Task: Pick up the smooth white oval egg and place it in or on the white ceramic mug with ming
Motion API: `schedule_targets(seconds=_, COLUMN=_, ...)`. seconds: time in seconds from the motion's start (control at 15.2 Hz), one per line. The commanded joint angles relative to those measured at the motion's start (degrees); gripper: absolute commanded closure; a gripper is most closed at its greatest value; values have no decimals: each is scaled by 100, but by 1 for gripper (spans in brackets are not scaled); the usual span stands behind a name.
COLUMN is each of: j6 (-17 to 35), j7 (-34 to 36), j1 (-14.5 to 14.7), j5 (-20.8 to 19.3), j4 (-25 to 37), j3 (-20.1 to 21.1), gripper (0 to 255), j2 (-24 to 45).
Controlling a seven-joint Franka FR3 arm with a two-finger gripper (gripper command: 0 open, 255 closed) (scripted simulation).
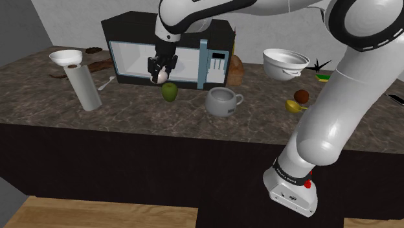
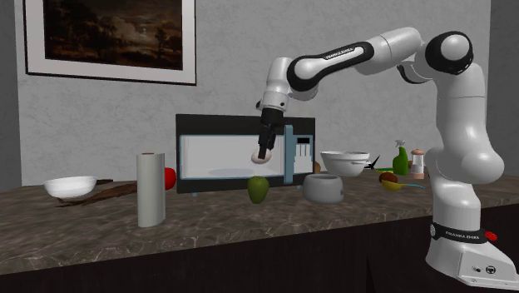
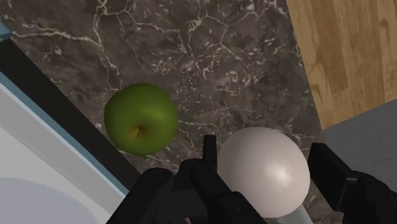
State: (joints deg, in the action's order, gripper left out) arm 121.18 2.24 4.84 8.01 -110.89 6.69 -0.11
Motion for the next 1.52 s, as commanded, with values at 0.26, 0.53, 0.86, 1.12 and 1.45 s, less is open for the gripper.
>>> schedule_targets(seconds=0.26, j6=39, j7=-679, j1=-254, j5=196, j4=-1116, j3=-323, gripper=255, j2=-993)
schedule_targets(seconds=0.53, j6=-30, j7=-1132, j1=-421, j5=228, j4=-1731, j3=-600, gripper=255, j2=-1610)
schedule_targets(seconds=0.86, j6=-197, j7=-1690, j1=-656, j5=148, j4=-2357, j3=-995, gripper=255, j2=-2315)
schedule_targets(seconds=1.12, j6=-383, j7=-2139, j1=-881, j5=-1, j4=-2742, j3=-1344, gripper=255, j2=-2815)
schedule_targets(seconds=1.45, j6=-685, j7=-2774, j1=-1238, j5=-305, j4=-3094, j3=-1870, gripper=255, j2=-3381)
